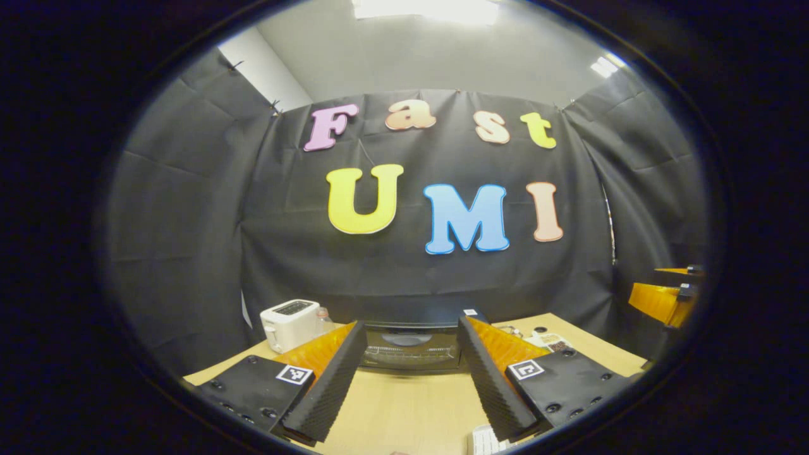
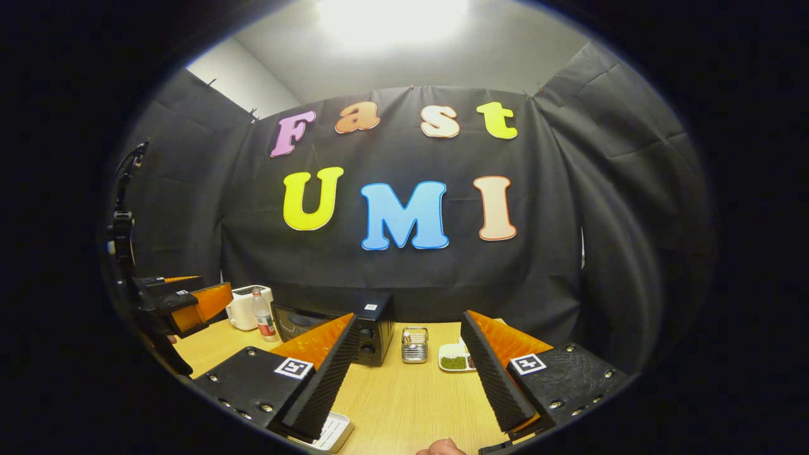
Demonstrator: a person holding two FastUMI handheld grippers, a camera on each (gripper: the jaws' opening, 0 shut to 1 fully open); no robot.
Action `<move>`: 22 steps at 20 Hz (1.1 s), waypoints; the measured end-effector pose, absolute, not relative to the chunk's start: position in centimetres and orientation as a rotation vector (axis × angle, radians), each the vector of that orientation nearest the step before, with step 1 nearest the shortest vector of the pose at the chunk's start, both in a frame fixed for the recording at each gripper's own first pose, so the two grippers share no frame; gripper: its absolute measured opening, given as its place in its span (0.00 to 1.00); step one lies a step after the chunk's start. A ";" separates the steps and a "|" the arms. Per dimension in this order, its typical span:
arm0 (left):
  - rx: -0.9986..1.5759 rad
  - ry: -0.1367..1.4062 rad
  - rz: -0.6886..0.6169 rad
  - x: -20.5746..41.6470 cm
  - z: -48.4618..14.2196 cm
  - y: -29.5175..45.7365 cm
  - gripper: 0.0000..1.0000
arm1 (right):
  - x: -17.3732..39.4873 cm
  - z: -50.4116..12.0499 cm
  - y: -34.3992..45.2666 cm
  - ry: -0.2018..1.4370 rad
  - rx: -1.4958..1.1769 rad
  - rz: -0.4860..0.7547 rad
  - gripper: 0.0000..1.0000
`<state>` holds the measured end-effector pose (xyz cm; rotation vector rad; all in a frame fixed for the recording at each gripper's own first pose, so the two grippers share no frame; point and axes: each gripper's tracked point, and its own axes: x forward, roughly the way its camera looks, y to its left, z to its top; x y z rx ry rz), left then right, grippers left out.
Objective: Open the electric oven with the left hand, put the food in, and close the electric oven.
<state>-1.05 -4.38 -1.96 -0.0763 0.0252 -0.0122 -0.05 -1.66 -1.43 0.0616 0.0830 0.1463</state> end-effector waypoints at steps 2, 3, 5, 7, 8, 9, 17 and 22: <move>-0.074 0.016 -0.008 -2.6 -1.3 -3.6 1.00 | -0.5 -0.9 -1.4 0.068 0.055 0.147 0.97; -0.075 0.012 -0.008 -3.2 -1.1 -3.2 1.00 | -0.8 -0.9 -1.2 0.066 0.048 0.149 0.97; -0.070 0.003 -0.006 -4.3 -0.6 -2.2 1.00 | -1.3 -0.5 -0.9 0.060 0.045 0.148 0.98; -0.062 -0.003 -0.007 -5.3 -0.5 -1.1 1.00 | -2.2 0.0 -0.3 0.050 0.053 0.143 0.98; -0.058 -0.004 -0.008 -5.8 -0.3 -0.7 1.00 | -2.7 0.2 0.0 0.044 0.054 0.137 0.98; -0.057 -0.006 -0.011 -6.2 -0.3 -0.3 1.00 | -3.1 0.3 0.2 0.035 0.054 0.134 0.98; -0.071 -0.043 -0.044 -8.7 0.8 0.7 0.97 | -5.9 1.0 1.8 0.029 0.088 0.107 0.97; -0.057 -0.054 -0.065 -9.5 0.9 0.3 1.00 | -6.5 1.3 1.6 0.024 0.079 0.092 0.98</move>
